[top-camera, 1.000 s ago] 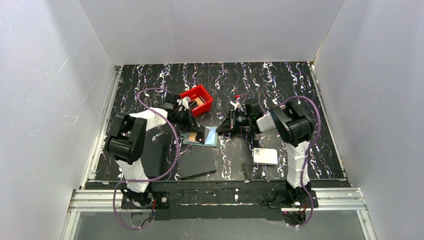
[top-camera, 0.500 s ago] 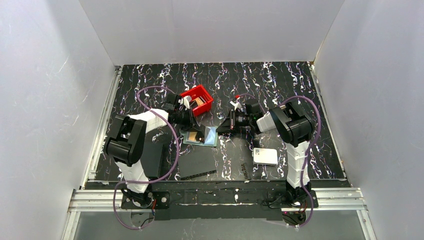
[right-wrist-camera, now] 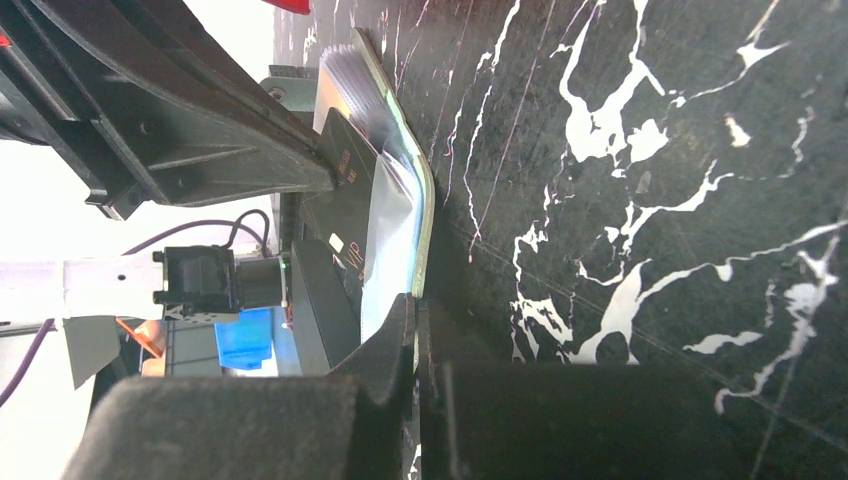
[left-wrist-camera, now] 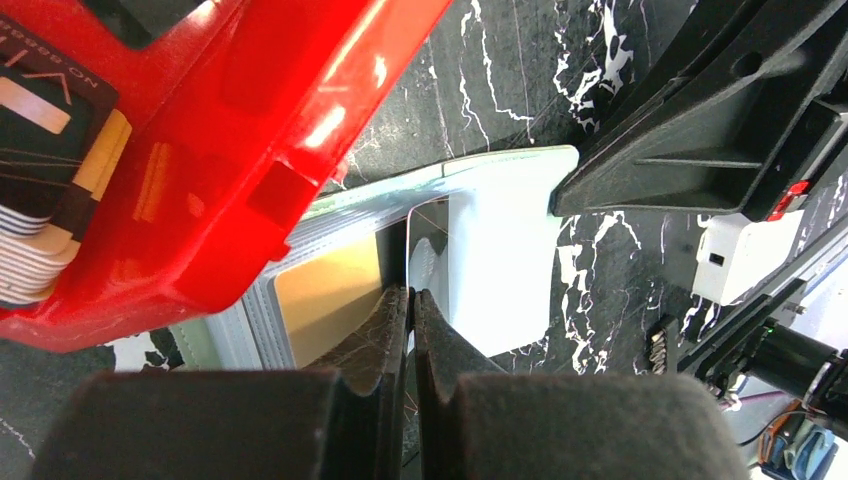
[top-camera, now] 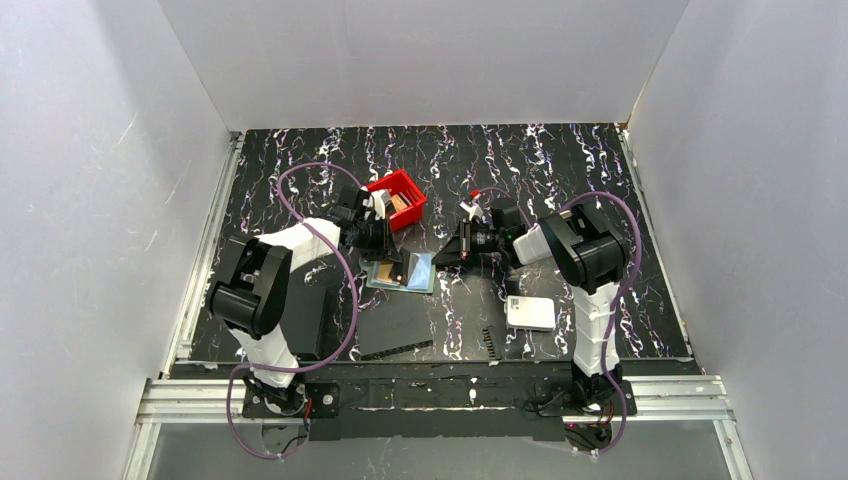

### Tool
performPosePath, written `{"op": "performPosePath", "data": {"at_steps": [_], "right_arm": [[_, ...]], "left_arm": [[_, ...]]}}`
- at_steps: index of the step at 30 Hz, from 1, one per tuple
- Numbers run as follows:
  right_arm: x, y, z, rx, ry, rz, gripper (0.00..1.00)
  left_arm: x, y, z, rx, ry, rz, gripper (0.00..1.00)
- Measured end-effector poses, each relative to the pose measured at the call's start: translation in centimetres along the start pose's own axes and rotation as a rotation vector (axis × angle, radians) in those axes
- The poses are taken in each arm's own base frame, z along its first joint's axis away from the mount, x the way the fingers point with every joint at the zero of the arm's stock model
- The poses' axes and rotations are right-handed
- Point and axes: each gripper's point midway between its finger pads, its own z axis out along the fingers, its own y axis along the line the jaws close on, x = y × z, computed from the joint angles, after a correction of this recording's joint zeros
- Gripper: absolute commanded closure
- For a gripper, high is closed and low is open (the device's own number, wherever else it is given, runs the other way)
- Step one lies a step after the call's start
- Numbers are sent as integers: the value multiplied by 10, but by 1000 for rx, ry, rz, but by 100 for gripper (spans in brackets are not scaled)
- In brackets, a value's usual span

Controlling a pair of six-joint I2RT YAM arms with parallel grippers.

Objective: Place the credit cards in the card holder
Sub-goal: Insert the credit card into the card holder.

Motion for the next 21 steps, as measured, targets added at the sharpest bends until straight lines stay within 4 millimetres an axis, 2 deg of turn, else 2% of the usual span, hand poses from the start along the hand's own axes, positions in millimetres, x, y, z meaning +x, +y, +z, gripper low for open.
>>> {"op": "performPosePath", "data": {"at_steps": [11, 21], "right_arm": [[0, 0, 0, -4, -3, -7, 99], [0, 0, 0, -5, -4, -9, 99]], "left_arm": [[-2, 2, -3, -30, -16, 10, 100], [1, -5, 2, 41, -27, -89, 100]]}}
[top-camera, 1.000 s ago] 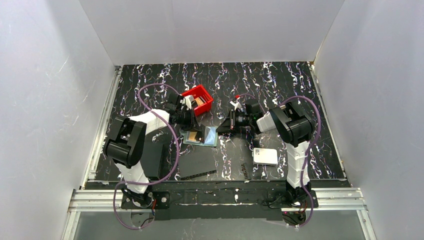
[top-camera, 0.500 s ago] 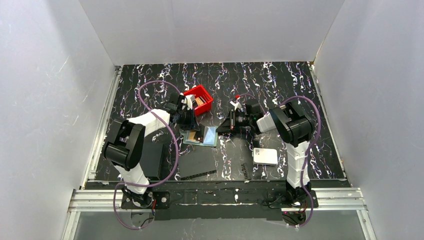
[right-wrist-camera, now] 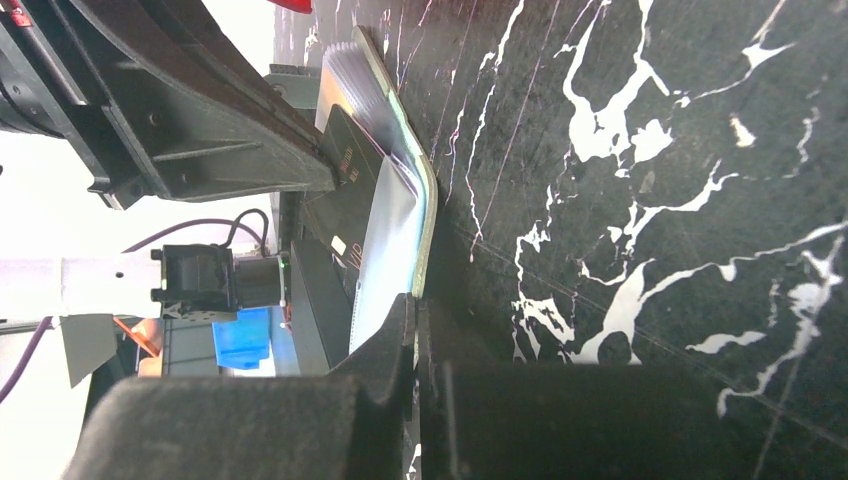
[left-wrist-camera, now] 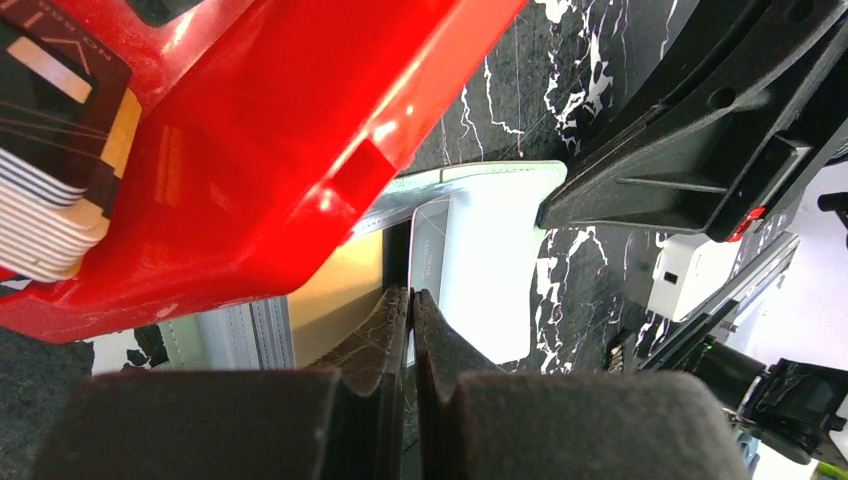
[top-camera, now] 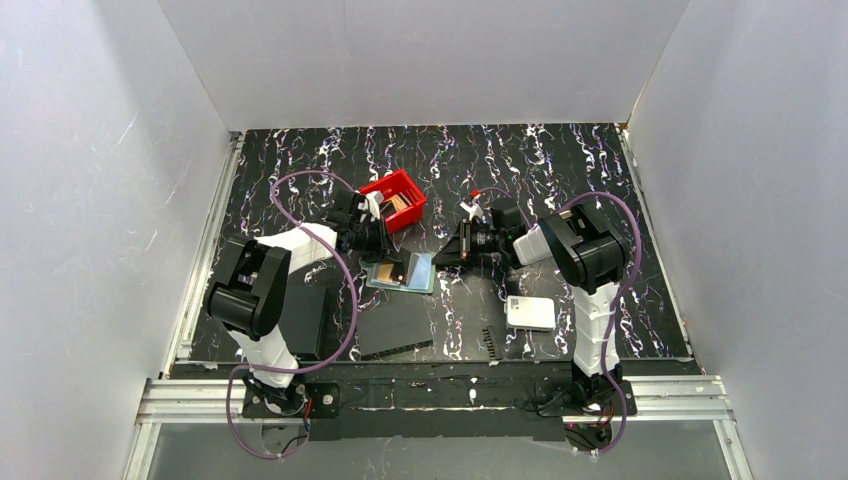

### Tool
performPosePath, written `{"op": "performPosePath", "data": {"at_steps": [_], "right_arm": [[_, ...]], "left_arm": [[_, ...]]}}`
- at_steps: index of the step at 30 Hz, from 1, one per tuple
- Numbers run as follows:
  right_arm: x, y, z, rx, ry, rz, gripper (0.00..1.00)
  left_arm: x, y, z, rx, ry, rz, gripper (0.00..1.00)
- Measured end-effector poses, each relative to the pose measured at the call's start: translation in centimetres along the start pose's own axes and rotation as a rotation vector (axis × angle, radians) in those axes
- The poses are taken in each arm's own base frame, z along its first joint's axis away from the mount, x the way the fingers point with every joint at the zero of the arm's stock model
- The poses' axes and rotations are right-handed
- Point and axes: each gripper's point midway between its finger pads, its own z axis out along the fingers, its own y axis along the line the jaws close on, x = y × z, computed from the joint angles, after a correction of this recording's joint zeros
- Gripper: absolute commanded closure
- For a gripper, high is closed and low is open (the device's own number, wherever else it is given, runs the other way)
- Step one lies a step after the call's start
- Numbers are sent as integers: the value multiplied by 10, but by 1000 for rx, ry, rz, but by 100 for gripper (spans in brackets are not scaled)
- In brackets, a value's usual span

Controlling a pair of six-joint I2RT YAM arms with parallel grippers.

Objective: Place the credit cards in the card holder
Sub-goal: Insert the credit card into the card holder.

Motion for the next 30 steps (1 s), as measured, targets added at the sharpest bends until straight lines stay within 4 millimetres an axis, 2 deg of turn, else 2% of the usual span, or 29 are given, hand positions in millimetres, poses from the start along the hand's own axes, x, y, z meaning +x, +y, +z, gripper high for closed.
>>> {"op": "performPosePath", "data": {"at_steps": [4, 9, 12, 16, 18, 22, 25, 28, 30], "right_arm": [[0, 0, 0, -1, 0, -1, 99], [0, 0, 0, -3, -3, -4, 99], [0, 0, 0, -3, -3, -4, 99], [0, 0, 0, -3, -4, -3, 99], [0, 0, 0, -3, -3, -3, 99], [0, 1, 0, -4, -2, -3, 99], [2, 1, 1, -5, 2, -5, 99], [2, 1, 1, -5, 2, -6, 99], [2, 1, 1, -4, 2, -7, 99]], "left_arm": [[1, -2, 0, 14, 1, -52, 100], [2, -3, -1, 12, 8, -113, 68], [2, -7, -2, 9, 17, -117, 59], [2, -11, -4, -32, 23, -74, 52], [8, -11, -8, -76, 40, -42, 51], [14, -8, -15, -169, 76, 16, 52], [18, -11, -11, -218, 110, 70, 53], [18, -20, -2, -229, 136, 109, 46], [17, -18, -4, -255, 136, 125, 35]]}}
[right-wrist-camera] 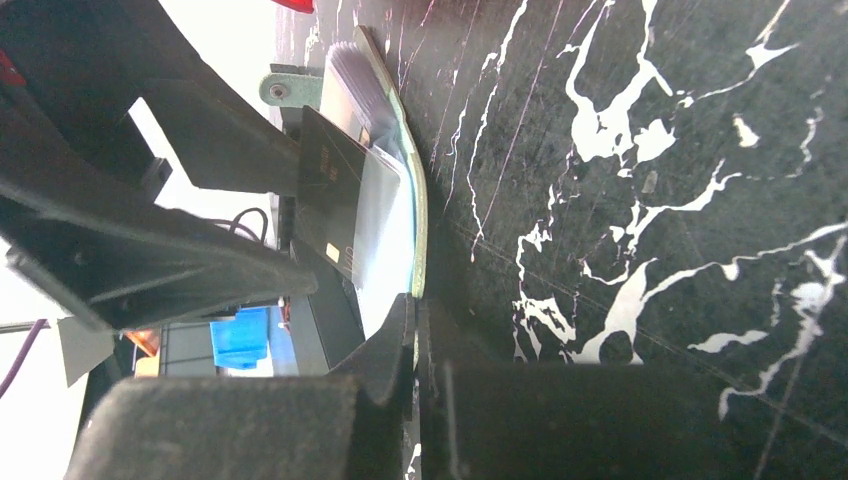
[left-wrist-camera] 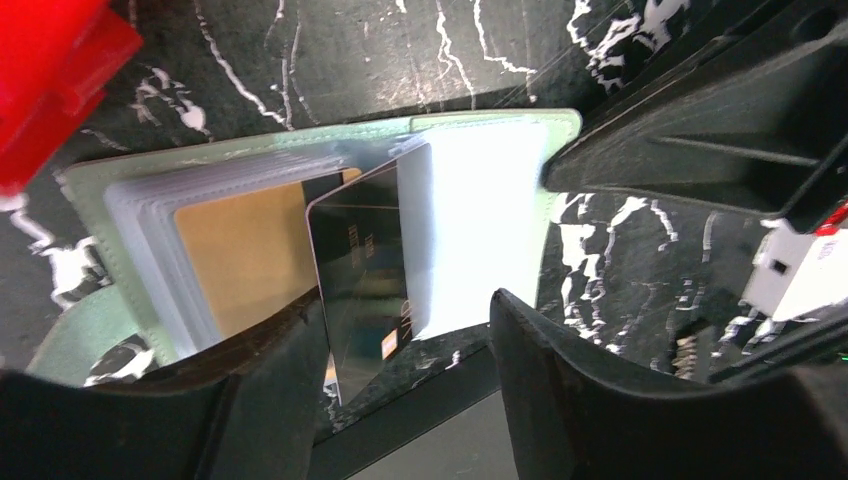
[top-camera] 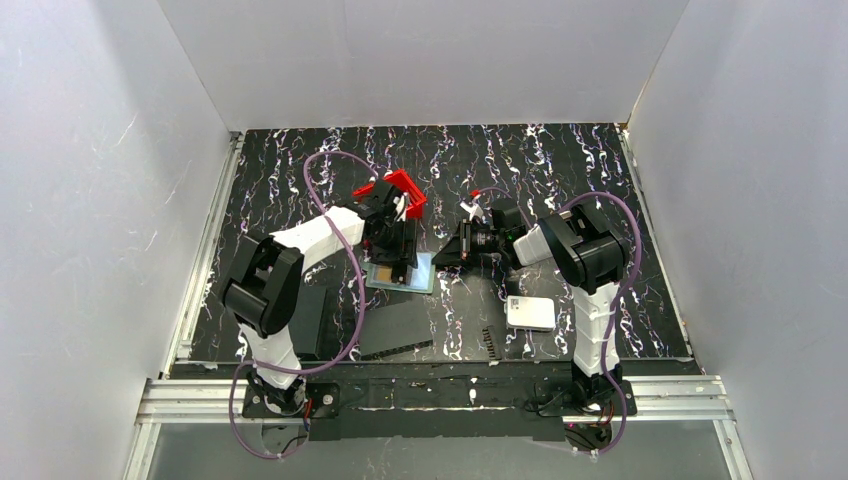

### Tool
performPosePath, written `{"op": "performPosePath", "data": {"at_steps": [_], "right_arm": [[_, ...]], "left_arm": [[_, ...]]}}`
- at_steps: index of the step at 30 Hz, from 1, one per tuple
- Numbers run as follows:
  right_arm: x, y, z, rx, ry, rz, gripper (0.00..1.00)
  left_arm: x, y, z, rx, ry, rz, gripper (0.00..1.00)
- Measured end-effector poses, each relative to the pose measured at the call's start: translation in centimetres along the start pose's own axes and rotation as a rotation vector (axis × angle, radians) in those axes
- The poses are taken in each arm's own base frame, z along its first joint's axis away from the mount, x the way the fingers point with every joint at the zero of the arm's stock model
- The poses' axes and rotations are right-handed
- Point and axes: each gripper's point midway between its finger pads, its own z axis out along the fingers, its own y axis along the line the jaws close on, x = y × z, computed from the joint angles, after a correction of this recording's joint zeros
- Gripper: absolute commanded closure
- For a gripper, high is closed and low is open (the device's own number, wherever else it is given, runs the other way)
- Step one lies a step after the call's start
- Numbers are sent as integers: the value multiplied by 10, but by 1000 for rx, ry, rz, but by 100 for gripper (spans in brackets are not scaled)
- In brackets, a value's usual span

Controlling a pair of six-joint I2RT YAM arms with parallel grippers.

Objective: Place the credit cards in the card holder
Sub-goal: Insert the credit card into the card holder.

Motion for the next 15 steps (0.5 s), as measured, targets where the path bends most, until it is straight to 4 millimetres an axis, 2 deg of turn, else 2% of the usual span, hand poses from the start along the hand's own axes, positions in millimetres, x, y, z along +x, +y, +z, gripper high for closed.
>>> {"op": "performPosePath", "data": {"at_steps": [9, 15], "right_arm": [[1, 0, 0, 2, 2, -5, 99], [1, 0, 0, 2, 2, -5, 99]], "left_arm": [[6, 21, -13, -136, 24, 43, 27], [8, 23, -15, -145, 36, 42, 36]]}}
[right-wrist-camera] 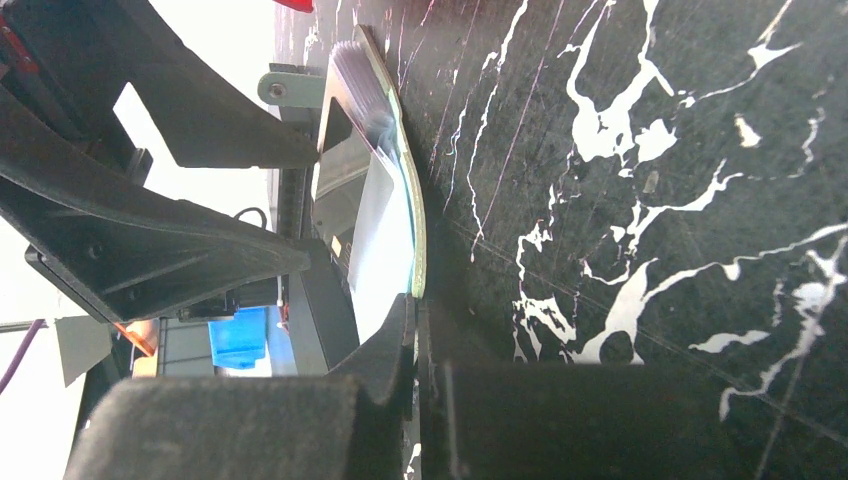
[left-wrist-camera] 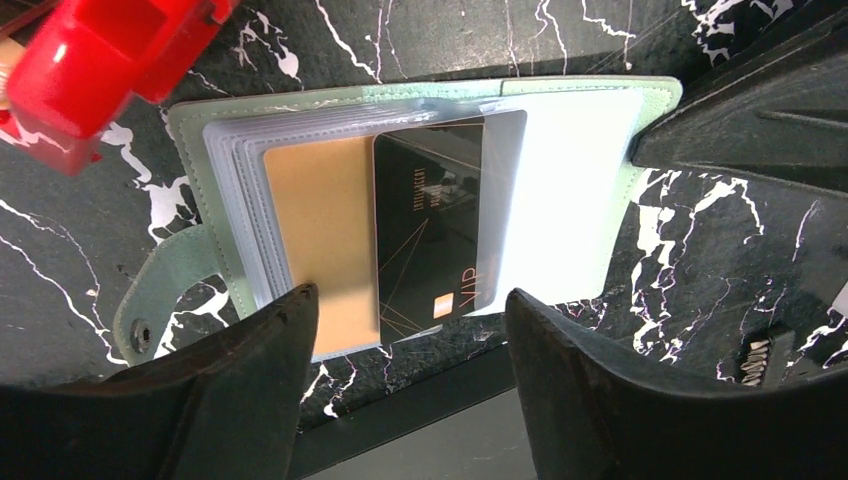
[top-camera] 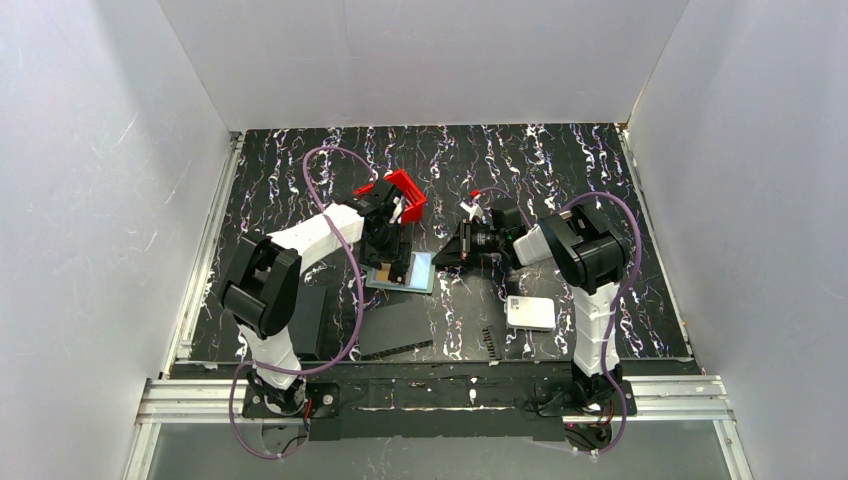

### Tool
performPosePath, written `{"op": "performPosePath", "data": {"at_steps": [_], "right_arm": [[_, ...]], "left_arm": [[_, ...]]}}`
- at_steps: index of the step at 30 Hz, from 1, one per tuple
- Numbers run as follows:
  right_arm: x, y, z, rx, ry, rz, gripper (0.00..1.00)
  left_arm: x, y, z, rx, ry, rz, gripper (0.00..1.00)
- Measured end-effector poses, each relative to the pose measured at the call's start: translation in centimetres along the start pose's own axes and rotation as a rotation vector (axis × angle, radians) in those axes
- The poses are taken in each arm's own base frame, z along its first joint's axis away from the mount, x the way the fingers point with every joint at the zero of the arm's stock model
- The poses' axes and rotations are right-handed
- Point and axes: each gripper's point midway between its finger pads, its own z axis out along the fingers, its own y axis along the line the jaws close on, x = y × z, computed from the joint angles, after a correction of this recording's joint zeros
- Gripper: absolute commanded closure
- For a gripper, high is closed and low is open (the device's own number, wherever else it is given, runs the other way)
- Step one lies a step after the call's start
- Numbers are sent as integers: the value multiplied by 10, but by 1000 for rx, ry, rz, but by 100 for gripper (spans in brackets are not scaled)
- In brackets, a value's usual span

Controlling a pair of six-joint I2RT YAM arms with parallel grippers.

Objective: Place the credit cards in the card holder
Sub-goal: Insert the credit card into the card holder.

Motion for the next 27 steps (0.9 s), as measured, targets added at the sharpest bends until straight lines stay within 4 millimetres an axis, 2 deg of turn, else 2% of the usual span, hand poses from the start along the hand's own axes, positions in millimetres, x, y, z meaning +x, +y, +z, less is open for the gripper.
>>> {"op": "performPosePath", "data": {"at_steps": [7, 17, 20, 27], "right_arm": [[0, 0, 0, 0, 0, 0, 99], [0, 0, 0, 1, 0, 0, 99], [0, 0, 1, 1, 0, -1, 99], [0, 0, 1, 2, -1, 3, 98]], "left_arm": [[1, -11, 2, 57, 15, -6, 45], [4, -52, 14, 285, 56, -86, 42], [7, -55, 21, 311, 77, -106, 39], [7, -58, 20, 342, 80, -95, 39]]}}
